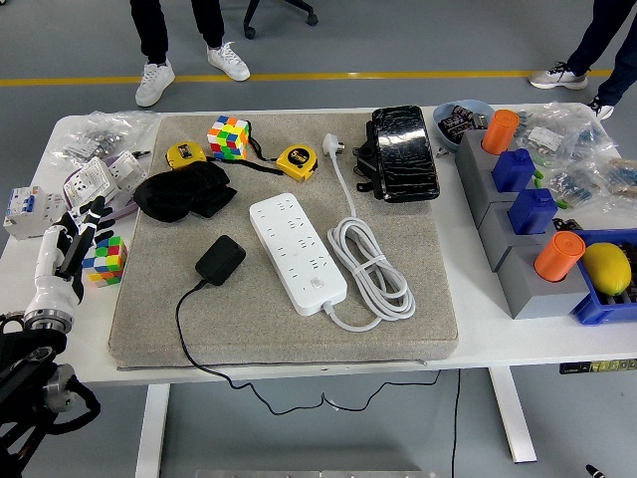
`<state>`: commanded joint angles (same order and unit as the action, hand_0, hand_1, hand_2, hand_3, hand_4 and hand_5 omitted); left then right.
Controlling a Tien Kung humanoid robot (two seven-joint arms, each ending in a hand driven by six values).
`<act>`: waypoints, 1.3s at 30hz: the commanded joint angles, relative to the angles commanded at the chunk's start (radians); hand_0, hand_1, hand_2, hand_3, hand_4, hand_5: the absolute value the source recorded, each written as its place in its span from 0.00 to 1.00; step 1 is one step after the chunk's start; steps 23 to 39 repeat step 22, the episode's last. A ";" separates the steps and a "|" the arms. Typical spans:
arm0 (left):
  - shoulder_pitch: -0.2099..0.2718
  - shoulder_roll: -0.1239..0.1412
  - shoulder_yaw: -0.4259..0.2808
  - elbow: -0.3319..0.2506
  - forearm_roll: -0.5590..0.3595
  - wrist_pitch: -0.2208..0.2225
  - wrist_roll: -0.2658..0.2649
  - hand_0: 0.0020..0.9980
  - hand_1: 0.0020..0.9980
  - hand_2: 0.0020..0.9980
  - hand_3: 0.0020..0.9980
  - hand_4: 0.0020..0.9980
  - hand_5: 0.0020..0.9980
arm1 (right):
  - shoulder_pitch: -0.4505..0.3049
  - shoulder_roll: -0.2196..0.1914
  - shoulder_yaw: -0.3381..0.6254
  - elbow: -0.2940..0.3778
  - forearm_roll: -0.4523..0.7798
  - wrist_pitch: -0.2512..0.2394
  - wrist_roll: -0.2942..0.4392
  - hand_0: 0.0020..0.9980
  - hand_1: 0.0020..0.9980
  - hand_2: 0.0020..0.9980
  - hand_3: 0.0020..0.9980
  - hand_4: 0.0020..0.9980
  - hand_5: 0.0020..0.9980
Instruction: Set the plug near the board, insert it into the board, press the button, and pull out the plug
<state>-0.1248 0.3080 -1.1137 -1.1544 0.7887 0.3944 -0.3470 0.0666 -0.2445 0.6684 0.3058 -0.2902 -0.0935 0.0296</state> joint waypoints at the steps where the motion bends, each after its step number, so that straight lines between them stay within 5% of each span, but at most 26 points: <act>1: 0.000 0.000 0.000 0.000 0.000 0.000 0.000 0.65 0.69 0.72 0.71 0.93 0.73 | 0.000 0.000 0.001 0.000 0.000 0.000 0.000 0.57 0.64 0.62 0.55 0.96 0.54; 39: -0.012 0.004 0.001 -0.008 0.005 -0.001 0.003 0.65 0.69 0.72 0.70 0.93 0.73 | 0.013 -0.012 -0.025 -0.002 0.011 0.001 -0.002 0.57 0.64 0.62 0.55 0.96 0.54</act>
